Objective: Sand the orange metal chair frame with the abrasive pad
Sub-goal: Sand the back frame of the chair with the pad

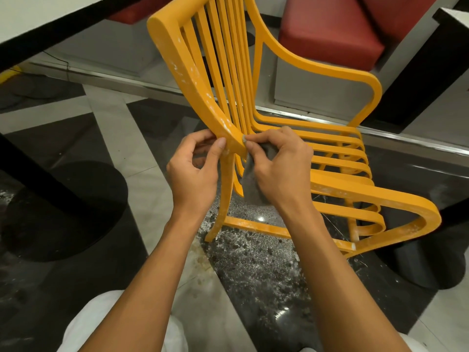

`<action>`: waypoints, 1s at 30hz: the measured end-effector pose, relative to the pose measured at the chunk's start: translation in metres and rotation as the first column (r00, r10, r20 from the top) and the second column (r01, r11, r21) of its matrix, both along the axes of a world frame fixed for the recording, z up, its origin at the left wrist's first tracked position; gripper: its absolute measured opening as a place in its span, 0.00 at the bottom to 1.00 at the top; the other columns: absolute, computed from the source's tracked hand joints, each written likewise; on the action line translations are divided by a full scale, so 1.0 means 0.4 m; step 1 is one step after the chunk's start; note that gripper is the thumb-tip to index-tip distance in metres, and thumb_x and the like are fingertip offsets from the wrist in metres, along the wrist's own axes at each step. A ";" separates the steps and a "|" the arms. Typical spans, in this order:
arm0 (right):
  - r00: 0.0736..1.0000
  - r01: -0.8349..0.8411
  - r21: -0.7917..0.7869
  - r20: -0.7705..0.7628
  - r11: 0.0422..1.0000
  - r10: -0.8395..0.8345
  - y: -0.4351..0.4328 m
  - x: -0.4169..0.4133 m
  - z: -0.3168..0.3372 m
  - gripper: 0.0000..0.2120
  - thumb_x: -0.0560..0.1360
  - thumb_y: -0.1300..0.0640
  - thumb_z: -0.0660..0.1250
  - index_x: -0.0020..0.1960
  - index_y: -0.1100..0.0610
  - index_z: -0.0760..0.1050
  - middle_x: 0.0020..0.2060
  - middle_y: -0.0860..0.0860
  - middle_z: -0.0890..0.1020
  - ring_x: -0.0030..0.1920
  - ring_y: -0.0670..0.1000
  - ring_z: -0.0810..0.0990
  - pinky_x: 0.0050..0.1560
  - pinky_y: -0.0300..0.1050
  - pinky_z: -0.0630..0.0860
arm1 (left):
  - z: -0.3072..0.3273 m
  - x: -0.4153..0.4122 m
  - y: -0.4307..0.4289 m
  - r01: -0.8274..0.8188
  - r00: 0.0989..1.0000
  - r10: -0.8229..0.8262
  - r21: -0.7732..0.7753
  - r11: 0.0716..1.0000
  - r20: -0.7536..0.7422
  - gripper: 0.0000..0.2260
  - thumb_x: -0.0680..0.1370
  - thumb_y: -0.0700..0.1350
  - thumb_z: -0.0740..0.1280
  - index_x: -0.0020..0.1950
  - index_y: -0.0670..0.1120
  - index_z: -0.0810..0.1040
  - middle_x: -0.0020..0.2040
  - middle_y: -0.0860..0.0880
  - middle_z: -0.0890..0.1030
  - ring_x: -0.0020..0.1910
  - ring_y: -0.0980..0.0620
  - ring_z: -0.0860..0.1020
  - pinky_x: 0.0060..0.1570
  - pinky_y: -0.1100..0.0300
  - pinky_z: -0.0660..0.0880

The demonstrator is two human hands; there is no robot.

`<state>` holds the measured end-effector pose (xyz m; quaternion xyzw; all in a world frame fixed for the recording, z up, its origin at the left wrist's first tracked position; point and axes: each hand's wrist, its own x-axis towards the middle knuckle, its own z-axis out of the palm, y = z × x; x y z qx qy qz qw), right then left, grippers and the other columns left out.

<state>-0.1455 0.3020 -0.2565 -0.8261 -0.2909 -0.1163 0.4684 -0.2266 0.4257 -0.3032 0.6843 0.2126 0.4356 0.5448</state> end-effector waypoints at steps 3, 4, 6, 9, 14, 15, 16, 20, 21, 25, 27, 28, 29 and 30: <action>1.000 0.019 -0.001 0.014 1.000 -0.019 0.040 0.001 0.020 0.04 0.77 0.55 0.75 0.51 0.51 0.87 0.45 0.48 0.82 0.46 0.46 0.79 0.49 0.42 0.78 | 0.005 0.001 -0.002 0.007 1.000 -0.006 -0.013 1.000 0.005 0.10 0.82 0.46 0.73 0.62 0.44 0.84 0.54 0.49 0.86 0.55 0.51 0.85 0.54 0.49 0.84; 1.000 0.002 0.014 0.020 1.000 -0.002 0.051 -0.004 0.025 0.04 0.77 0.55 0.75 0.51 0.52 0.87 0.44 0.49 0.81 0.46 0.46 0.79 0.48 0.40 0.77 | 0.007 0.001 -0.003 0.009 1.000 -0.009 -0.021 1.000 0.008 0.10 0.82 0.46 0.73 0.62 0.43 0.84 0.54 0.49 0.86 0.55 0.52 0.85 0.55 0.51 0.84; 0.999 -0.044 0.041 0.027 0.998 0.043 0.051 -0.013 0.026 0.05 0.77 0.56 0.75 0.52 0.53 0.87 0.44 0.50 0.81 0.46 0.46 0.79 0.47 0.39 0.76 | 0.008 0.000 -0.003 0.008 1.000 -0.008 -0.021 1.000 0.014 0.10 0.82 0.45 0.73 0.62 0.42 0.84 0.54 0.49 0.86 0.55 0.52 0.85 0.55 0.54 0.83; 0.998 -0.062 0.043 0.022 0.997 0.061 0.019 -0.014 0.010 0.05 0.77 0.56 0.76 0.52 0.53 0.87 0.44 0.49 0.81 0.45 0.46 0.80 0.47 0.42 0.78 | 0.005 -0.001 0.000 0.018 1.000 -0.017 -0.034 0.999 0.015 0.10 0.82 0.45 0.73 0.62 0.43 0.84 0.54 0.49 0.86 0.55 0.52 0.86 0.54 0.51 0.84; 1.000 0.016 0.019 0.012 1.000 -0.016 0.048 0.007 0.023 0.04 0.77 0.55 0.75 0.51 0.51 0.87 0.45 0.48 0.82 0.47 0.46 0.80 0.50 0.43 0.78 | 0.003 0.000 -0.003 0.009 1.000 -0.009 -0.036 0.999 0.007 0.10 0.83 0.46 0.72 0.62 0.44 0.84 0.54 0.49 0.86 0.55 0.51 0.86 0.54 0.46 0.85; 1.000 0.008 0.031 0.021 0.999 -0.008 0.058 0.002 0.027 0.04 0.77 0.55 0.75 0.51 0.52 0.87 0.45 0.48 0.81 0.47 0.45 0.79 0.50 0.40 0.77 | 0.006 -0.001 -0.004 0.007 1.000 -0.007 -0.035 0.999 0.009 0.10 0.83 0.45 0.72 0.62 0.44 0.84 0.54 0.49 0.86 0.54 0.51 0.85 0.54 0.48 0.84; 1.000 -0.011 0.046 0.029 0.999 0.009 0.061 -0.005 0.029 0.05 0.77 0.56 0.75 0.52 0.52 0.87 0.45 0.48 0.81 0.46 0.44 0.79 0.49 0.37 0.76 | 0.008 -0.002 -0.004 0.006 1.000 -0.006 -0.033 0.999 0.014 0.10 0.83 0.45 0.72 0.62 0.43 0.84 0.54 0.49 0.86 0.54 0.52 0.85 0.55 0.49 0.84; 0.997 -0.056 0.053 0.051 0.997 0.053 0.023 -0.024 0.010 0.05 0.77 0.57 0.76 0.52 0.54 0.87 0.44 0.48 0.81 0.45 0.43 0.78 0.46 0.32 0.73 | 0.008 -0.004 0.000 0.004 1.000 -0.004 -0.021 1.000 0.008 0.10 0.83 0.45 0.72 0.62 0.43 0.84 0.55 0.48 0.86 0.55 0.51 0.85 0.56 0.50 0.84; 0.998 -0.045 0.045 0.044 0.998 0.043 0.018 -0.021 0.007 0.05 0.77 0.56 0.76 0.52 0.53 0.87 0.44 0.48 0.81 0.45 0.43 0.78 0.46 0.32 0.73 | 0.007 -0.003 0.001 0.003 1.000 -0.003 -0.026 1.000 0.007 0.10 0.83 0.45 0.72 0.62 0.43 0.85 0.55 0.48 0.86 0.55 0.51 0.86 0.55 0.48 0.84; 0.999 0.020 0.019 0.037 1.000 -0.021 0.057 -0.002 0.027 0.05 0.77 0.54 0.75 0.52 0.51 0.87 0.45 0.47 0.81 0.47 0.43 0.79 0.47 0.33 0.74 | 0.006 -0.002 0.002 -0.001 1.000 0.001 -0.031 1.000 0.004 0.10 0.83 0.46 0.71 0.62 0.43 0.85 0.54 0.48 0.86 0.54 0.49 0.86 0.54 0.46 0.84; 0.999 -0.004 0.049 0.044 0.999 0.002 0.075 -0.008 0.037 0.05 0.77 0.55 0.75 0.52 0.52 0.87 0.45 0.47 0.81 0.46 0.43 0.79 0.47 0.31 0.73 | 0.009 -0.003 0.000 0.004 1.000 -0.004 -0.032 0.999 0.016 0.10 0.83 0.45 0.71 0.62 0.42 0.84 0.54 0.47 0.86 0.53 0.49 0.86 0.54 0.48 0.84; 0.999 -0.022 0.065 0.051 0.998 0.019 0.074 -0.014 0.037 0.05 0.77 0.56 0.75 0.52 0.52 0.88 0.44 0.48 0.81 0.45 0.43 0.79 0.46 0.30 0.73 | 0.011 -0.004 0.000 0.005 1.000 -0.005 -0.032 0.999 0.023 0.10 0.83 0.44 0.71 0.62 0.41 0.84 0.54 0.47 0.86 0.53 0.49 0.86 0.54 0.49 0.84; 0.998 -0.040 0.078 0.054 0.996 0.035 0.065 -0.019 0.033 0.05 0.77 0.56 0.75 0.52 0.53 0.88 0.44 0.49 0.82 0.45 0.43 0.79 0.47 0.30 0.73 | 0.013 -0.004 0.000 0.006 1.000 -0.006 -0.032 0.999 0.029 0.10 0.83 0.44 0.71 0.62 0.41 0.85 0.54 0.47 0.86 0.52 0.50 0.86 0.53 0.51 0.84; 0.998 -0.049 0.082 0.051 0.995 0.045 0.053 -0.024 0.026 0.05 0.77 0.57 0.76 0.52 0.54 0.88 0.44 0.49 0.82 0.45 0.43 0.79 0.47 0.31 0.74 | 0.013 -0.004 0.000 0.006 1.000 -0.005 -0.030 1.000 0.029 0.10 0.83 0.43 0.71 0.62 0.41 0.85 0.53 0.47 0.86 0.52 0.50 0.86 0.53 0.52 0.84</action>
